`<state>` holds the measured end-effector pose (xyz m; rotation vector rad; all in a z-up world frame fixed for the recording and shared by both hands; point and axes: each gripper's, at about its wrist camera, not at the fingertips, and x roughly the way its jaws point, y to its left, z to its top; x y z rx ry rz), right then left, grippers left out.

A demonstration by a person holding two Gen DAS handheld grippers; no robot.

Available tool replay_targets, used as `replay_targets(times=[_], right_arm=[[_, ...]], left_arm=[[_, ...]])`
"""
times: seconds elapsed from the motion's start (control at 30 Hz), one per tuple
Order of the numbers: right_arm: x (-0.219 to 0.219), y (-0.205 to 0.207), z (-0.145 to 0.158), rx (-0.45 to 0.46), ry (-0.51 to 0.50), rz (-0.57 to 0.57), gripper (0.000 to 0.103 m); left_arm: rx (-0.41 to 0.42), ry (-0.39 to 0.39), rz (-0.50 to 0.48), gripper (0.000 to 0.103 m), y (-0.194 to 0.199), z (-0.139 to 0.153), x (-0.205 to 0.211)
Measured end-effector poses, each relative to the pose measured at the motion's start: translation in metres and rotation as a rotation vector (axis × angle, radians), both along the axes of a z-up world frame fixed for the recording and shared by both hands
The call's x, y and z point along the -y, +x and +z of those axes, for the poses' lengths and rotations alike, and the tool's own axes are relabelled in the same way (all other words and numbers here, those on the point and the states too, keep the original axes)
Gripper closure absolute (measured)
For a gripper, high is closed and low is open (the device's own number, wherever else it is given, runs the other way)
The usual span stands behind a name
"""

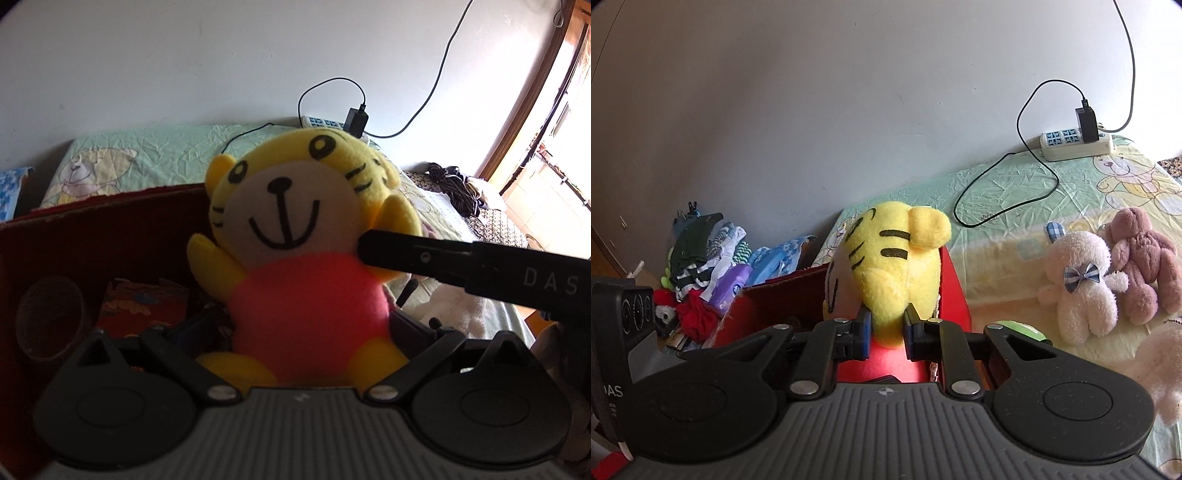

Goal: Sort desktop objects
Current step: 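Lift the tiger plush with the right gripper and carry it to the red box, then lower the tiger plush into the red box and open the right gripper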

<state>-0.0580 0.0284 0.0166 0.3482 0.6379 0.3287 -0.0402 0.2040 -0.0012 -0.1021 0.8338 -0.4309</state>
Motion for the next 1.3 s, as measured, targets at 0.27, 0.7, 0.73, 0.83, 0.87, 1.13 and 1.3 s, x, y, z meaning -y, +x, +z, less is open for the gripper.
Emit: replay_targets(times=[0.27,0.7,0.73,0.83,0.87,1.13,1.3], right_arm=[[-0.020,-0.002,0.010,-0.027,-0.150,0.008,0.084],[-0.050,0.016,0.014,-0.138,-0.321,0.046,0.082],[-0.052,0.019,0.011,-0.152,-0.334,0.042,0.080],[-0.045,0.020,0.009,-0.167,-0.284,0.016,0.074],[-0.039,0.020,0.010,-0.166,-0.244,0.005,0.074],[-0.016,0.021,0.014,-0.122,-0.018,-0.085,0.073],[-0.022,0.019,0.004,-0.110,-0.042,-0.072,0.074]], left_arm=[[0.019,-0.019,0.012,0.006,-0.013,0.004,-0.024],[-0.017,0.082,0.147,0.024,0.003,0.005,-0.048],[-0.032,0.088,0.154,0.025,0.006,0.002,-0.051],[-0.069,0.079,0.166,0.027,0.011,-0.003,-0.061],[-0.074,0.080,0.170,0.027,0.012,-0.005,-0.063],[-0.164,0.149,0.151,0.030,0.029,-0.019,-0.049],[-0.201,0.199,0.120,0.030,0.034,-0.030,-0.035]])
